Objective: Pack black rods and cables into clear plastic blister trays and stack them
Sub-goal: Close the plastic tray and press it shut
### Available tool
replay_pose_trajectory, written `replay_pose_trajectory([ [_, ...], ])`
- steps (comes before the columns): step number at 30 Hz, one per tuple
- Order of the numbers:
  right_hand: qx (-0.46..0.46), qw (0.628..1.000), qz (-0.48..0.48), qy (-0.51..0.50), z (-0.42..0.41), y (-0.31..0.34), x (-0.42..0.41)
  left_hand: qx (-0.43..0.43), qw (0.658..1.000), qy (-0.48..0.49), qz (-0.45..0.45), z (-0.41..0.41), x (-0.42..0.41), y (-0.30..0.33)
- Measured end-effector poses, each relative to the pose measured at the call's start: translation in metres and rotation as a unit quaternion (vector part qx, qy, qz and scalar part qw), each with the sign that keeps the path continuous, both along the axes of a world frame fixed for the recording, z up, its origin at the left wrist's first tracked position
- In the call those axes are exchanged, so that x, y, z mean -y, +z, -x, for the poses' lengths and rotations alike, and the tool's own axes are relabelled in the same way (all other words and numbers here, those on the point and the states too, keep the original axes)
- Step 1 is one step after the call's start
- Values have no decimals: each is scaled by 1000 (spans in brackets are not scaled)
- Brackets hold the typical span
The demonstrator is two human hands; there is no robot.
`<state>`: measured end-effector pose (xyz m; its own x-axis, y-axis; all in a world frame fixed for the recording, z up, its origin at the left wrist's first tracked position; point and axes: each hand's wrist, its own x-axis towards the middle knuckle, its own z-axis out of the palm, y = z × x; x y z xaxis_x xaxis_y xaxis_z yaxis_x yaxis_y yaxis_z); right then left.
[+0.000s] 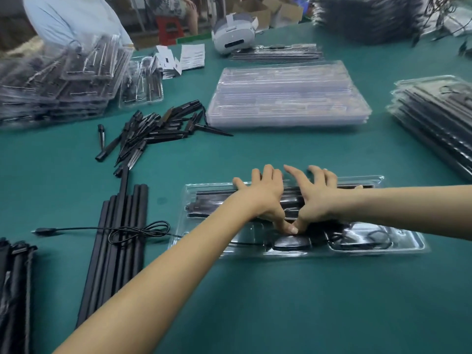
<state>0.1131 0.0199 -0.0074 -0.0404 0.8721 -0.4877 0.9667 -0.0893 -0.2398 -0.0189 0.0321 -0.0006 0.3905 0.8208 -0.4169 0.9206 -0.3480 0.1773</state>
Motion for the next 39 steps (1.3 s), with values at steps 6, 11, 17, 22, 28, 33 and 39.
replay_pose_trajectory([
  [6,-6,999,-7,42,-11,1,7,95,995,-12,-1,24,1,-10],
  [11,-46,998,13,42,-13,4,6,115,993,-3,22,27,-4,-9],
  [17,6,1000,6,18,-4,2,2,106,994,4,24,23,-1,-9],
  [22,31,999,14,21,-2,4,5,68,998,13,2,15,1,-9],
  [28,48,998,22,23,2,2,3,3,1000,8,-11,5,-3,-9],
  [33,12,1000,18,18,-2,-4,-4,78,996,22,-25,17,1,-18],
  [39,-16,997,28,64,-16,-1,-4,324,942,76,-31,59,19,3],
])
